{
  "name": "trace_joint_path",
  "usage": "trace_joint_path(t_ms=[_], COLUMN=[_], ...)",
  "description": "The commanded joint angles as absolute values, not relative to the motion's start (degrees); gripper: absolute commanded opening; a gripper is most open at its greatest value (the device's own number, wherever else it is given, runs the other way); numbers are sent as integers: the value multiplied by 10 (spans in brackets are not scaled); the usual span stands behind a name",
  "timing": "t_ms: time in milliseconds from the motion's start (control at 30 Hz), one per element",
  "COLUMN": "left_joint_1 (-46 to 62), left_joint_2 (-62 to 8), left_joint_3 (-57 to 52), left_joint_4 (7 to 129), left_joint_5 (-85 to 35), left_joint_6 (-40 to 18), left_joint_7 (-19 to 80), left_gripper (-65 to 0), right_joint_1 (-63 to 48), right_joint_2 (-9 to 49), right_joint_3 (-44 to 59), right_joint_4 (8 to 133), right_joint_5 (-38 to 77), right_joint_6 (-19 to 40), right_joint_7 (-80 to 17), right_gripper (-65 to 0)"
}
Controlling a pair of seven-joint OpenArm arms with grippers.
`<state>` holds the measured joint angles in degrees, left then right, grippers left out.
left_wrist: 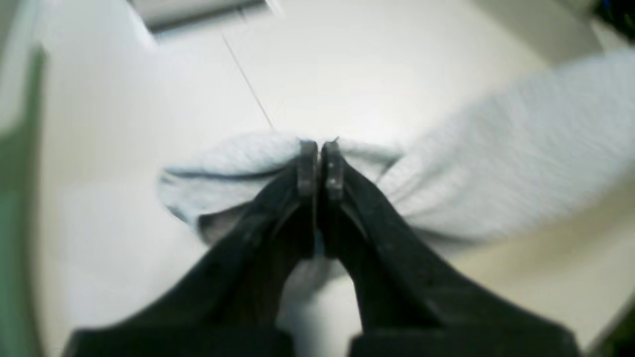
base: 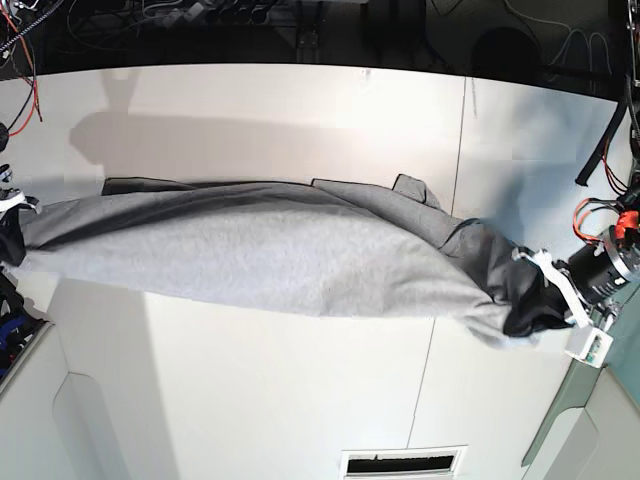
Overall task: Layout the t-shirt on the table in an organized manner, then fold the t-shirt properly
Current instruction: 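Lower the stretched shirt onto the table and regrasp its ends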
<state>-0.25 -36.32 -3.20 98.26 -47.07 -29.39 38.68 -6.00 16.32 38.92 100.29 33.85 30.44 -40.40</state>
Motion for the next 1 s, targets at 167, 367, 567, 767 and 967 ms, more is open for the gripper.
trace_joint_path(t_ms=[167, 367, 567, 767, 967], left_joint_1=[65, 81, 81, 104, 163], left_joint_2=[-341, -322, -309, -309, -280], left_joint_3=[-29, -47, -151, -191, -157], left_joint_4=[985, 987, 989, 980, 943], left_joint_5=[-498, -455, -466, -500, -506], left_joint_6=[-311, -266, -246, -247, -246], left_joint_7=[383, 363, 364, 388, 388], left_gripper=[-395, -349, -349, -349, -349], right_joint_1=[-91, -100, -93, -41, 12], right_joint_2=[169, 161, 159, 151, 151], right_joint_3=[392, 394, 399, 374, 262], right_joint_4=[904, 853, 901, 929, 912], right_joint_5=[350, 380, 424, 401, 269], right_joint_6=[303, 303, 319, 319, 288], right_joint_7=[-392, -372, -369, -369, -338], right_gripper=[-645, -284, -285, -285, -285])
